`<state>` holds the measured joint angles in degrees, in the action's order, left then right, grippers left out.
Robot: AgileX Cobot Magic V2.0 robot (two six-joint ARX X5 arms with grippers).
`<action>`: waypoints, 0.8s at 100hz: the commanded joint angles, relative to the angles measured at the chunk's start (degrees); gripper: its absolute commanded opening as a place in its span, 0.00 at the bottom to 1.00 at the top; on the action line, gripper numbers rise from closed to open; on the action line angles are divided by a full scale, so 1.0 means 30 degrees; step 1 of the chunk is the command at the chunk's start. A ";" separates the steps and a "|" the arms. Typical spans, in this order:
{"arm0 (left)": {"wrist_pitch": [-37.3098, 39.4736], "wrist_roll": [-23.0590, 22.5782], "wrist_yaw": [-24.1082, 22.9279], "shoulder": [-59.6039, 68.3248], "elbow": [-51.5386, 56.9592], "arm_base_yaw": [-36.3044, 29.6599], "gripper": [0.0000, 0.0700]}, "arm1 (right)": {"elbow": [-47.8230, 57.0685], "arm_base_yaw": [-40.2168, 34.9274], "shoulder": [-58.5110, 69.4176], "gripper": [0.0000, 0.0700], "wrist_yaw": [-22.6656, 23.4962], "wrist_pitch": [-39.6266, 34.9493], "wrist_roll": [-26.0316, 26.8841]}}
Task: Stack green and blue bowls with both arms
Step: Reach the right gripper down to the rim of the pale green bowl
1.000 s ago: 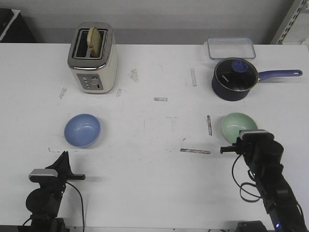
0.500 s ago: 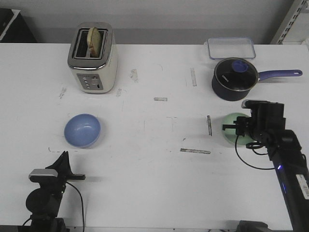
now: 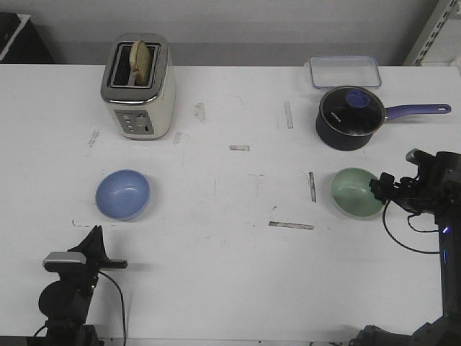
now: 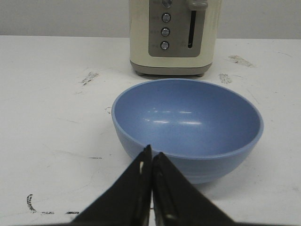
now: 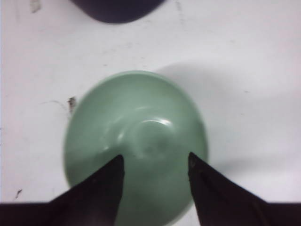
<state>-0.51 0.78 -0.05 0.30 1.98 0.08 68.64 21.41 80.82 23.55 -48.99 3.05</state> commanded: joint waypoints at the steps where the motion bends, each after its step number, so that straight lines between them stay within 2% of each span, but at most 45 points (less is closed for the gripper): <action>1: 0.0197 -0.0022 0.0000 -0.0022 -0.0189 -0.0029 0.00 | 0.0299 0.0277 0.0393 0.65 -0.0022 0.0044 -0.0182; 5: 0.0189 -0.0022 0.0000 -0.0022 -0.0189 -0.0029 0.00 | 0.0291 0.0393 0.0517 0.73 -0.0073 0.0036 -0.0182; 8: 0.0197 -0.0022 0.0000 -0.0022 -0.0189 -0.0029 0.00 | 0.0291 0.0444 0.0619 0.75 -0.0211 0.0029 -0.0189; 27: 0.0197 -0.0022 0.0000 -0.0022 -0.0189 -0.0029 0.00 | 0.0233 0.0481 0.1756 0.75 -0.1377 0.0080 -0.0408; 43: 0.0197 -0.0022 0.0000 -0.0022 -0.0189 -0.0029 0.00 | 0.0219 0.0168 0.3293 0.71 -0.1384 0.0488 -0.0459; 62: 0.0197 -0.0022 0.0000 -0.0022 -0.0189 -0.0029 0.00 | 0.0219 -0.0036 0.4371 0.42 -0.1377 0.1064 -0.0452; 68: 0.0189 -0.0022 0.0000 -0.0022 -0.0189 -0.0029 0.00 | 0.0219 -0.0131 0.4481 0.29 -0.1377 0.1173 -0.0444; 72: 0.0197 -0.0022 0.0000 -0.0022 -0.0189 -0.0029 0.00 | 0.0219 -0.0153 0.4481 0.16 -0.1384 0.1253 -0.0452; 80: 0.0197 -0.0022 0.0000 -0.0022 -0.0189 -0.0029 0.00 | 0.0219 -0.0153 0.4473 0.00 -0.1377 0.1370 -0.0444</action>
<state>-0.54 0.78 -0.05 0.30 1.98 0.08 68.60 20.91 93.25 19.44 -45.45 2.35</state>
